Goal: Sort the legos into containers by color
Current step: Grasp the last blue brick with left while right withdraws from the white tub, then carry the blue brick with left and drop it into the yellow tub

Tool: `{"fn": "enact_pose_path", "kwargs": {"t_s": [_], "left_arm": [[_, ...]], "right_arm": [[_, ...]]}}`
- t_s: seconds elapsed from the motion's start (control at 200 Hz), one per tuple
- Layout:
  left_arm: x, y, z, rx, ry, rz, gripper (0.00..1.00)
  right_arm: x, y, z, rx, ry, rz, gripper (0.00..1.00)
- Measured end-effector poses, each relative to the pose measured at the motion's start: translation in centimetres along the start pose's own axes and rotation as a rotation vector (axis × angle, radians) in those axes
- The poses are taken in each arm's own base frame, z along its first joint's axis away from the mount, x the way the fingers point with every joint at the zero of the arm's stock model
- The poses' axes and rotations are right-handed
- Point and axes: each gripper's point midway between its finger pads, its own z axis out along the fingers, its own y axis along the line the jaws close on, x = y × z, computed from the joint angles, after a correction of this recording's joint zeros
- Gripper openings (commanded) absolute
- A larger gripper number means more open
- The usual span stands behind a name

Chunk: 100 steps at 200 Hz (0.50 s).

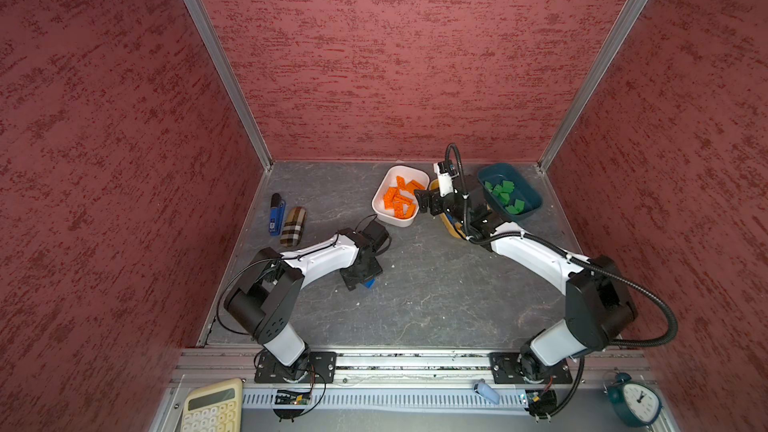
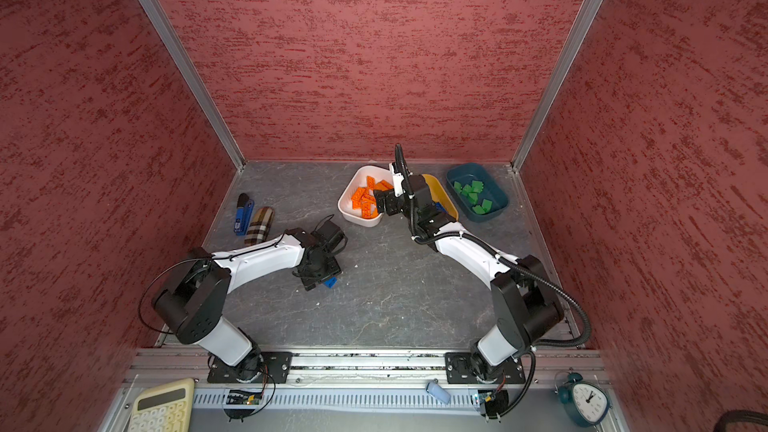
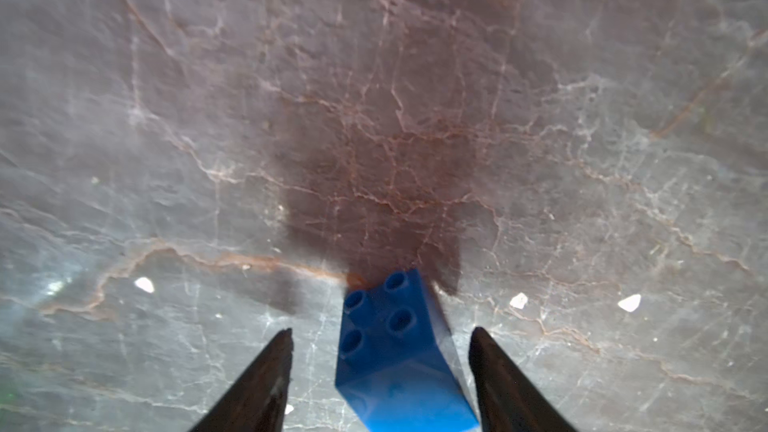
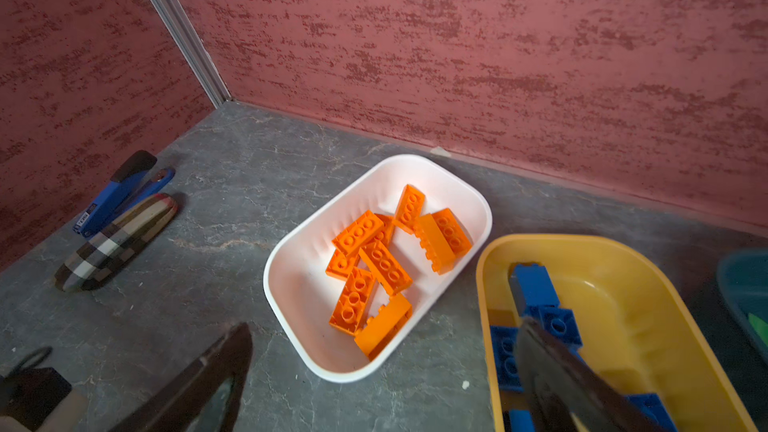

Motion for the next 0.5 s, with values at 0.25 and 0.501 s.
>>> {"fn": "enact_pose_path", "kwargs": {"t_s": [0.25, 0.501], "left_arm": [[0.4, -0.4, 0.5, 0.004, 0.022, 0.003, 0.43], [0.5, -0.7, 0.8, 0.010, 0.026, 0.014, 0.32]], "right_arm": [[3.0, -1.9, -1.3, 0.088, 0.046, 0.044, 0.99], [2.8, -2.9, -2.7, 0.147, 0.019, 0.092, 0.99]]}}
